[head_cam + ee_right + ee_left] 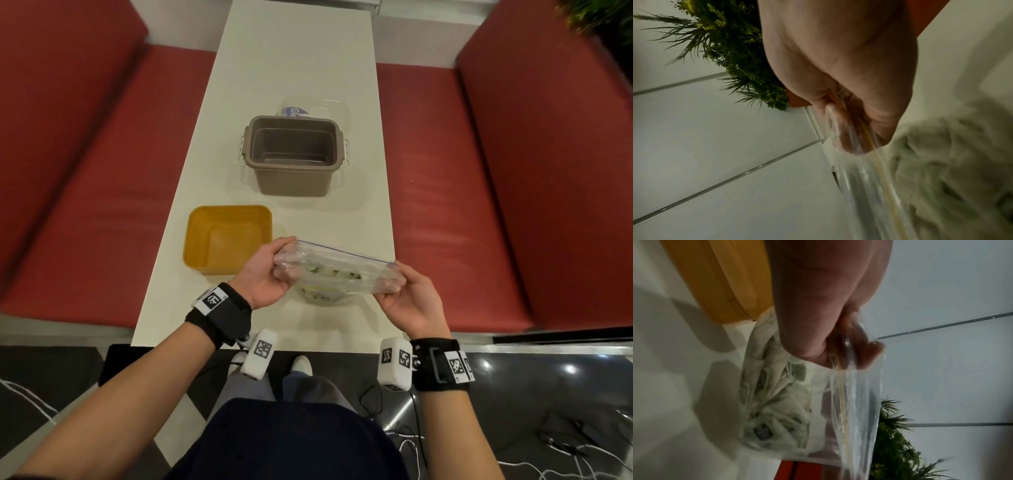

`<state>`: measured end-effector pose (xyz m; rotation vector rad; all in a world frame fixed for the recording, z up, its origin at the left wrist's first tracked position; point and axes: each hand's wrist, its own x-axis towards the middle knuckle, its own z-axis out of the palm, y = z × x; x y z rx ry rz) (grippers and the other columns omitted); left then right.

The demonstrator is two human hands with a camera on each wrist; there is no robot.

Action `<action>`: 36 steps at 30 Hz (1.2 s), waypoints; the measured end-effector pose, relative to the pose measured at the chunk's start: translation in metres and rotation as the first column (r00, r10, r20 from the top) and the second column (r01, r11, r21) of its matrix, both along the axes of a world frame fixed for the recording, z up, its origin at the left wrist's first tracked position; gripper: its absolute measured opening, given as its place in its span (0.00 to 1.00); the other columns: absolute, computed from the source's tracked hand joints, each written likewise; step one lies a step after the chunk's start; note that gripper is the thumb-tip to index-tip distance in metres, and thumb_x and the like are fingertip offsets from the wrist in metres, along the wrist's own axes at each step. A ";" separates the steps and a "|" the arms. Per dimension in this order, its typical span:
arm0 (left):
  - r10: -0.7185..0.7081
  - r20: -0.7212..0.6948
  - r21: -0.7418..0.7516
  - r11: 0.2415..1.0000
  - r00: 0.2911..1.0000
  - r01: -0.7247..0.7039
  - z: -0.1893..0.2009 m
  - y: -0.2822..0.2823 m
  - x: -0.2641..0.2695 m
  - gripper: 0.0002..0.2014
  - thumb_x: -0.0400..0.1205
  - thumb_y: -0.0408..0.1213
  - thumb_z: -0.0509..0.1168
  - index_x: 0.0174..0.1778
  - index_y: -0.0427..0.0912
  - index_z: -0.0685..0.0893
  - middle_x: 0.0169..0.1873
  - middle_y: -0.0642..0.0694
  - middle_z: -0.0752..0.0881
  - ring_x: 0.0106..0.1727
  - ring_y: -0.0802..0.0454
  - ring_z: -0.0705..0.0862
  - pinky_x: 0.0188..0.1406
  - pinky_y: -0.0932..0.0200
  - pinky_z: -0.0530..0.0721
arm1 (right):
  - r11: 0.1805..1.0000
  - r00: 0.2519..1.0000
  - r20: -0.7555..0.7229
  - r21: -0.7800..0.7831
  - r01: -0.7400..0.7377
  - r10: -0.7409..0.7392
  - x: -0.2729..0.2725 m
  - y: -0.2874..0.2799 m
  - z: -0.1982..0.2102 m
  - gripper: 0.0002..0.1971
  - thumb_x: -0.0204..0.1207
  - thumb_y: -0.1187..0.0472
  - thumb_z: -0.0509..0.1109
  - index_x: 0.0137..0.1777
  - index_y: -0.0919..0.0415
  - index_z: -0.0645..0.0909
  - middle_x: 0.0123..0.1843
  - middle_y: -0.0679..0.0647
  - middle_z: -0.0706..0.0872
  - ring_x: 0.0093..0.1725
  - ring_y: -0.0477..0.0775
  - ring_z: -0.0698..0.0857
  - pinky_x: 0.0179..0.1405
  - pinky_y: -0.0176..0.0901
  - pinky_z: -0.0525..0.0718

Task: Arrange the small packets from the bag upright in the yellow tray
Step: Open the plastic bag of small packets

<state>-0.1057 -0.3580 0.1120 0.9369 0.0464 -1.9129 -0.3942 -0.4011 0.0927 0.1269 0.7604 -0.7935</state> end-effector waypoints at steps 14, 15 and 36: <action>-0.075 0.997 0.065 0.926 0.010 0.372 0.005 0.019 0.000 0.24 0.74 0.59 0.84 0.58 0.54 0.83 0.55 0.49 0.81 0.54 0.55 0.83 0.53 0.51 0.85 | 0.618 -0.006 -0.944 -0.212 -0.757 -0.331 0.011 0.020 0.020 0.28 0.72 0.45 0.90 0.64 0.44 0.78 0.68 0.54 0.68 0.66 0.56 0.73 0.68 0.45 0.77; -0.061 0.998 0.066 0.916 -0.026 0.396 0.006 0.019 0.001 0.20 0.75 0.60 0.83 0.54 0.55 0.86 0.52 0.50 0.85 0.51 0.54 0.85 0.51 0.50 0.87 | 0.604 -0.052 -0.927 -0.198 -0.772 -0.370 0.010 0.021 0.019 0.25 0.74 0.42 0.88 0.64 0.45 0.80 0.66 0.54 0.70 0.63 0.56 0.74 0.66 0.45 0.77; -0.071 0.214 0.041 0.997 0.974 0.064 0.000 0.010 -0.004 0.13 0.90 0.37 0.68 0.67 0.35 0.87 0.61 0.39 0.90 0.53 0.48 0.91 0.51 0.54 0.94 | 0.910 0.767 -0.600 -0.150 -0.387 0.227 0.006 0.017 0.006 0.06 0.90 0.63 0.69 0.53 0.57 0.86 0.53 0.56 0.94 0.45 0.52 0.89 0.52 0.52 0.85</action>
